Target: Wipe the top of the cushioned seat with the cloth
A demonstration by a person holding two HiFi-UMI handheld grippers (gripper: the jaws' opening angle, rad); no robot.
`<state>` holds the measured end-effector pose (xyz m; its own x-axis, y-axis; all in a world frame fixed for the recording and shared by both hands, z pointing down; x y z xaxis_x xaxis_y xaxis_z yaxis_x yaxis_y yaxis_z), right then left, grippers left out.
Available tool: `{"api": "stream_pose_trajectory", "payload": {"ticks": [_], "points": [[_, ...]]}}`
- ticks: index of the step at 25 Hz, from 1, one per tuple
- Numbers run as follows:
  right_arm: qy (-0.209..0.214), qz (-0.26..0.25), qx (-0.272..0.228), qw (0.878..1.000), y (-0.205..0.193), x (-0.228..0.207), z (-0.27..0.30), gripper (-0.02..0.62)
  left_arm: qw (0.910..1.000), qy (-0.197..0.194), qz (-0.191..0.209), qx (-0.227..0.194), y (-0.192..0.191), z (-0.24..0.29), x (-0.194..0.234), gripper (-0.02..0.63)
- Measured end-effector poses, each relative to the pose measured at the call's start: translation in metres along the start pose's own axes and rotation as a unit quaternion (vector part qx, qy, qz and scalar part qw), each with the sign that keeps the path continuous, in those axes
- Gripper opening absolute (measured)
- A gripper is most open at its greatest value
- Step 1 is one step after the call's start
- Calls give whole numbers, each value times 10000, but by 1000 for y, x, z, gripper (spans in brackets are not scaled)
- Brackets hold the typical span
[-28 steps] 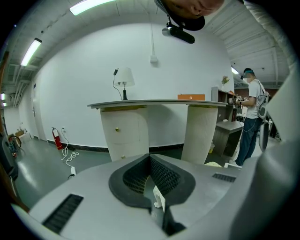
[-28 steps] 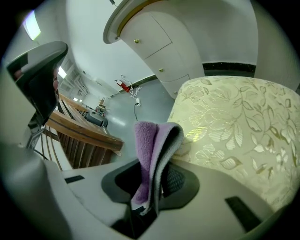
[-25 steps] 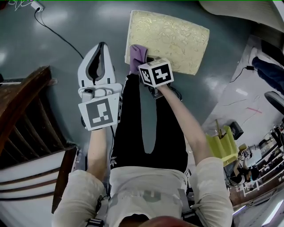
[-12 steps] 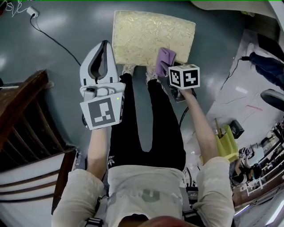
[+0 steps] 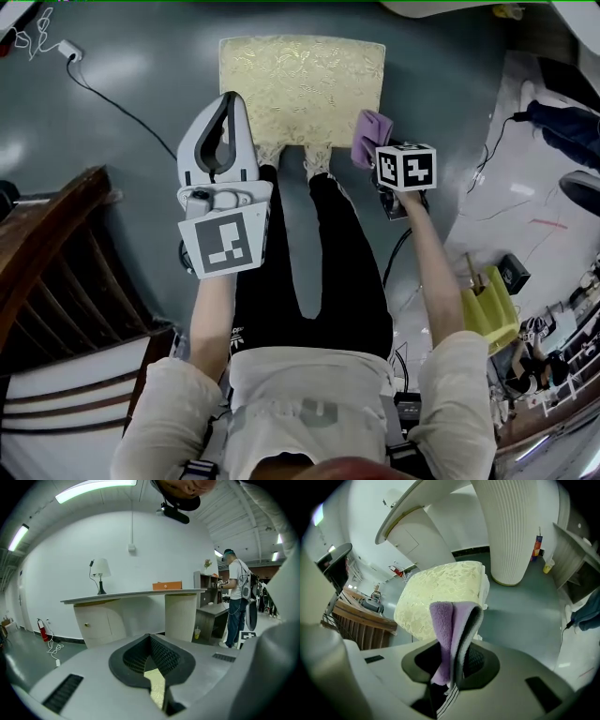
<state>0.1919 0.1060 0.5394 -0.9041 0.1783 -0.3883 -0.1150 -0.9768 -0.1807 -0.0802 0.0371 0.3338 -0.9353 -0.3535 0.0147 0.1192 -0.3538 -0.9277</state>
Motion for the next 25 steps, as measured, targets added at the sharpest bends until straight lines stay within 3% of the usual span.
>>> {"api": "stream_pose_trajectory", "payload": {"ticks": [12,20,22,25], "points": [[-225,34,162,9996,-6,-16,-1,97,10000,31,50,-21,2,-4,0,8],[-325,564,175,9977,-3,-11,-6,97,9997,152,153,-74,11,-7,23,7],[-367,502,-22,9981,16,-1,-19,97,9992,86,319,-217,22,-3,26,8],[-312,323,-784,9959,64,27,-64,95,9982,75,396,-434,57,-3,29,8]]}}
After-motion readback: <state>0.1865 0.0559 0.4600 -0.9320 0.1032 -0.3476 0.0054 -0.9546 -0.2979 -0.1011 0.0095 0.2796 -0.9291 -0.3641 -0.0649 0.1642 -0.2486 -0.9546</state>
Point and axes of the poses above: the fingertips, and each gripper's own axes: z forward along the fingers, x to its left, y out of its top, the point moved 10 cm from there along -z, backward along the fingers, and after that the axes turned 4 degrees about -z, right-handed, at the moved point
